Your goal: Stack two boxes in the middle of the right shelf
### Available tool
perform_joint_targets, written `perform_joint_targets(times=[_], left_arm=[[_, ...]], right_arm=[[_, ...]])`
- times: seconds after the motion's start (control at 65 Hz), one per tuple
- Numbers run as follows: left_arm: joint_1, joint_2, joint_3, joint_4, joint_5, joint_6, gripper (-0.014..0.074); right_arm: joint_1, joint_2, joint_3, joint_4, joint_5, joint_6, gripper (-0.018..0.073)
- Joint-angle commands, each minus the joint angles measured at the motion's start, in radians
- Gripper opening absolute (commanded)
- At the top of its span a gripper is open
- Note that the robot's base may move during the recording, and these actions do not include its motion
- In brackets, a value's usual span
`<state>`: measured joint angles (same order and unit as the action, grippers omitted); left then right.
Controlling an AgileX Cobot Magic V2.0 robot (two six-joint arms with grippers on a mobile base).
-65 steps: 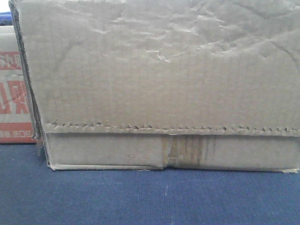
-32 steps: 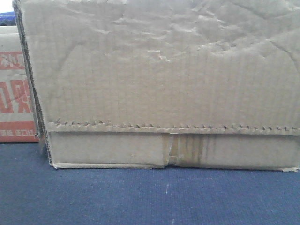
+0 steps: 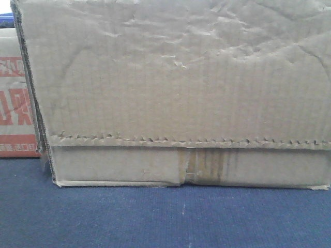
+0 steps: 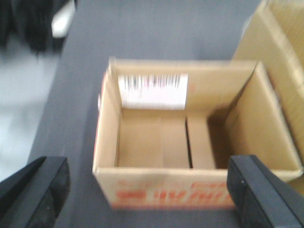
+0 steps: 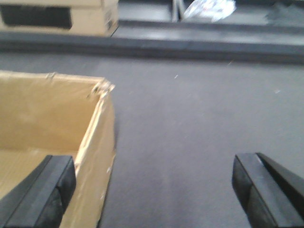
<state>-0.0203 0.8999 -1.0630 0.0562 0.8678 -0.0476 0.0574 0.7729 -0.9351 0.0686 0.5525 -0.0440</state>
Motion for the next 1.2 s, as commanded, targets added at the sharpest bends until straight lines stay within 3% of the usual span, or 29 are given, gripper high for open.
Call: perform_joint_targets(times=[0.0, 0.139, 0.185, 0.308, 0.431, 0.539, 1.031, 1.124, 1.185], left_arm=[[0.002, 0.109, -0.123, 0.001, 0.122, 0.021, 0.0542], [0.044, 0.25, -0.284, 0.007, 0.172, 0.066, 0.0517], [0.084, 0.305, -0.345, 0.002, 0.197, 0.109, 0.0513], [0.184, 0.431, -0.436, -0.056, 0.268, 0.252, 0.0514], [0.249, 0.538, -0.469, -0.128, 0.274, 0.339, 0.0514], [0.253, 0.612, -0.469, -0.135, 0.285, 0.389, 0.0514], [0.21, 0.807, -0.469, -0.121, 0.272, 0.389, 0.051], [0.21, 0.815, -0.467, -0.115, 0.265, 0.386, 0.0464], [0.21, 0.815, -0.467, -0.115, 0.263, 0.386, 0.0389]], right_arm=[[0.014, 0.01, -0.01, -0.006, -0.004, 0.003, 0.0568], [0.033, 0.011, -0.01, -0.006, -0.004, 0.003, 0.0568], [0.046, 0.011, -0.01, -0.006, 0.001, 0.003, 0.0568], [0.075, 0.012, -0.01, -0.006, 0.0, 0.003, 0.0568], [0.084, 0.014, -0.01, -0.006, -0.002, 0.003, 0.0568], [0.084, 0.014, -0.01, -0.006, -0.002, 0.003, 0.0568], [0.084, 0.014, -0.01, -0.006, -0.002, 0.003, 0.0568], [0.084, 0.014, -0.01, -0.006, 0.002, 0.003, 0.0568], [0.084, 0.014, -0.01, -0.006, 0.006, 0.003, 0.0568]])
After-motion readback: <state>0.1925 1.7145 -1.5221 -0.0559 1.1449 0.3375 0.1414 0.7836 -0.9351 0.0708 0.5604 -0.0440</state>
